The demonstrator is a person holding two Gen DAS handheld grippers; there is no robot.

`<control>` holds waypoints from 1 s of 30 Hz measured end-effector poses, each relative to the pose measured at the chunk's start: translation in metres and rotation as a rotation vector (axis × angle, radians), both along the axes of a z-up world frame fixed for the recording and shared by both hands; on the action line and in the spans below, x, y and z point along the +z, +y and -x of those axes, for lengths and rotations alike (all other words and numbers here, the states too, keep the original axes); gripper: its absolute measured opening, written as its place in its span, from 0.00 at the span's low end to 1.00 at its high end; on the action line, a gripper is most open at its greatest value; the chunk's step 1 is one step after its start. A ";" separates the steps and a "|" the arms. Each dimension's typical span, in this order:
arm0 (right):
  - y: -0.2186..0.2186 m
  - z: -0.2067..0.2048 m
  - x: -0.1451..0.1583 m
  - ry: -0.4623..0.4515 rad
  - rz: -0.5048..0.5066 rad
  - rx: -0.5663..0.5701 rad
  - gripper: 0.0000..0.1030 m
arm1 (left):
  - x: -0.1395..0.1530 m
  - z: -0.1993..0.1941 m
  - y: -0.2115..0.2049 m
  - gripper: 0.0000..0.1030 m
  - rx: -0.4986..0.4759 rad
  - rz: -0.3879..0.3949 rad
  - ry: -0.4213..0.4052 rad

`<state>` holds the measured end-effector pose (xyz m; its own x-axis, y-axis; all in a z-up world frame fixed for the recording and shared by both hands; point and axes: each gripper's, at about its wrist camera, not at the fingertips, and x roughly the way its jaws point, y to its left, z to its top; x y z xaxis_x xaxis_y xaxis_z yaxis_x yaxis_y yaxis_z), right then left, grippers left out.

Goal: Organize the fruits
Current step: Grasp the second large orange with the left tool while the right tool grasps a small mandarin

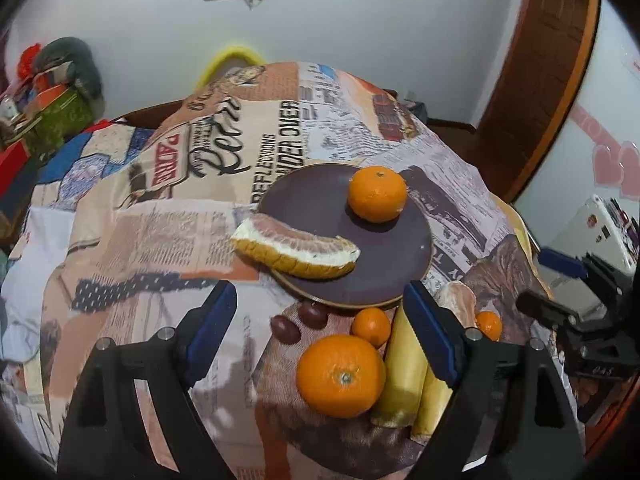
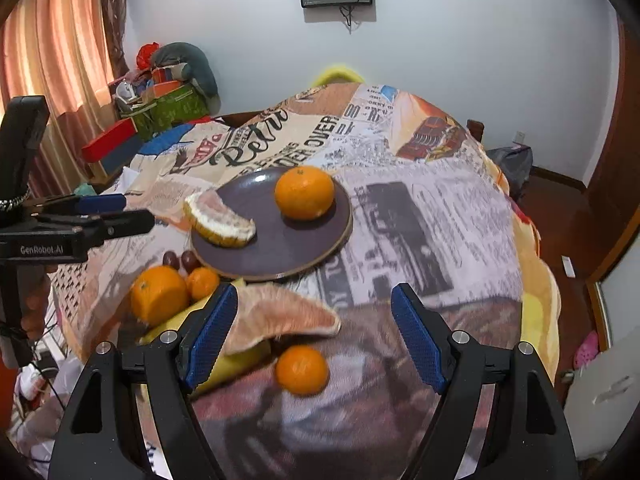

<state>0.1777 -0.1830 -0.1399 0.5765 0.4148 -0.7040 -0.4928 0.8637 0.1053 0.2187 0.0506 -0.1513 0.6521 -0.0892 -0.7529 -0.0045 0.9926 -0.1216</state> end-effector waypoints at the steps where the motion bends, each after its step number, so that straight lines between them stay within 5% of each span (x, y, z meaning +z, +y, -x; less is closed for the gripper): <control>1: 0.000 0.003 -0.002 0.006 -0.001 -0.002 0.74 | -0.001 0.002 0.001 0.83 0.008 0.005 0.000; 19: -0.015 0.021 -0.047 0.119 -0.016 -0.061 0.74 | -0.046 0.027 -0.021 0.72 0.003 -0.011 0.073; 24: -0.012 0.019 -0.051 0.145 -0.042 -0.036 0.66 | -0.054 0.025 -0.022 0.73 0.004 -0.033 0.083; 30: -0.007 0.015 -0.059 0.159 -0.026 -0.023 0.53 | -0.064 0.019 -0.017 0.73 -0.002 0.039 0.121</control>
<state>0.1628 -0.1898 -0.1991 0.4685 0.4218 -0.7763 -0.4479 0.8708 0.2029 0.1996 0.0335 -0.2155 0.5567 -0.1215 -0.8218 -0.0197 0.9870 -0.1592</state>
